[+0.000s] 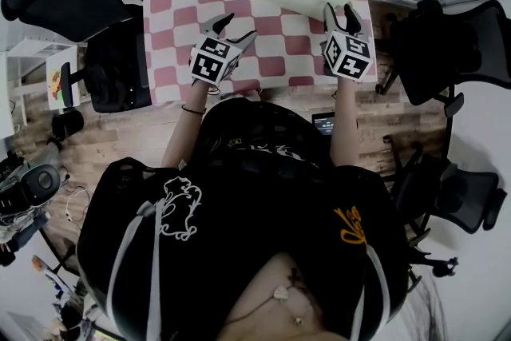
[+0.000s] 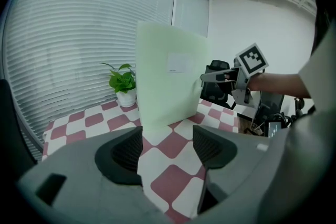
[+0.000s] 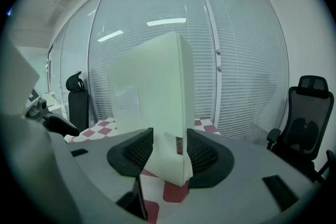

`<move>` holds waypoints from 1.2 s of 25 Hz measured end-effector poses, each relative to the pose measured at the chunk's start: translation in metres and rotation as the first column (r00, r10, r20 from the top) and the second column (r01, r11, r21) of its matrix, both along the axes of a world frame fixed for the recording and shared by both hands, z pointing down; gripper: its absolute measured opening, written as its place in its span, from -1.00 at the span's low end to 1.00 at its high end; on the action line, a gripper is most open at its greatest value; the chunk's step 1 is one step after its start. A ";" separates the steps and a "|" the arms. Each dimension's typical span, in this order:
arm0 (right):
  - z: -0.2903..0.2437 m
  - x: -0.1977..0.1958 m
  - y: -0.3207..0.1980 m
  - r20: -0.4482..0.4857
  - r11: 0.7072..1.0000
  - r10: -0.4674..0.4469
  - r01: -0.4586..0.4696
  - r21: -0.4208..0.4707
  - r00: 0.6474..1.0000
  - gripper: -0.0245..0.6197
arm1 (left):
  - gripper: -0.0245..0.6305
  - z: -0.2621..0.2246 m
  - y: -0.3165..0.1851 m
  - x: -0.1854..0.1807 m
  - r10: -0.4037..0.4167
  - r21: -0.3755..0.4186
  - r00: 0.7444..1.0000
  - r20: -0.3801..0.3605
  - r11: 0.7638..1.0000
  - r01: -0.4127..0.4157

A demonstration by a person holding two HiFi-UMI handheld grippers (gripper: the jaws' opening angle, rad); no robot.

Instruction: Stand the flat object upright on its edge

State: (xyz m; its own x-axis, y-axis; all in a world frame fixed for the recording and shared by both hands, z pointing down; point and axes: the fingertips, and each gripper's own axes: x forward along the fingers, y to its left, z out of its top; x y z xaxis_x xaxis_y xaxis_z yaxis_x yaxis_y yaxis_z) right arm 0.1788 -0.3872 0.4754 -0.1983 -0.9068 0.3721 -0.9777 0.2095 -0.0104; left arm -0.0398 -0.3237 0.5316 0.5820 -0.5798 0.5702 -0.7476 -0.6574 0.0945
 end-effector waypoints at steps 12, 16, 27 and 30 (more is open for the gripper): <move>-0.016 -0.018 0.056 0.055 0.998 -0.064 0.063 0.021 0.996 -0.31 | -0.08 -0.031 0.029 0.012 0.018 0.063 0.999 -0.049 0.998 -0.015; -0.019 -0.031 0.084 0.074 0.994 -0.109 0.108 0.022 0.991 -0.31 | -0.10 -0.046 0.045 0.021 0.023 0.087 0.996 -0.090 0.996 -0.015; -0.024 -0.047 0.169 0.121 0.980 -0.199 0.196 0.036 0.973 -0.36 | -0.11 -0.070 0.111 0.045 0.020 0.105 0.982 -0.187 0.994 0.000; -0.022 -0.046 0.195 0.126 0.975 -0.221 0.218 0.037 0.967 -0.40 | -0.11 -0.070 0.135 0.052 0.014 0.108 0.982 -0.187 0.994 0.007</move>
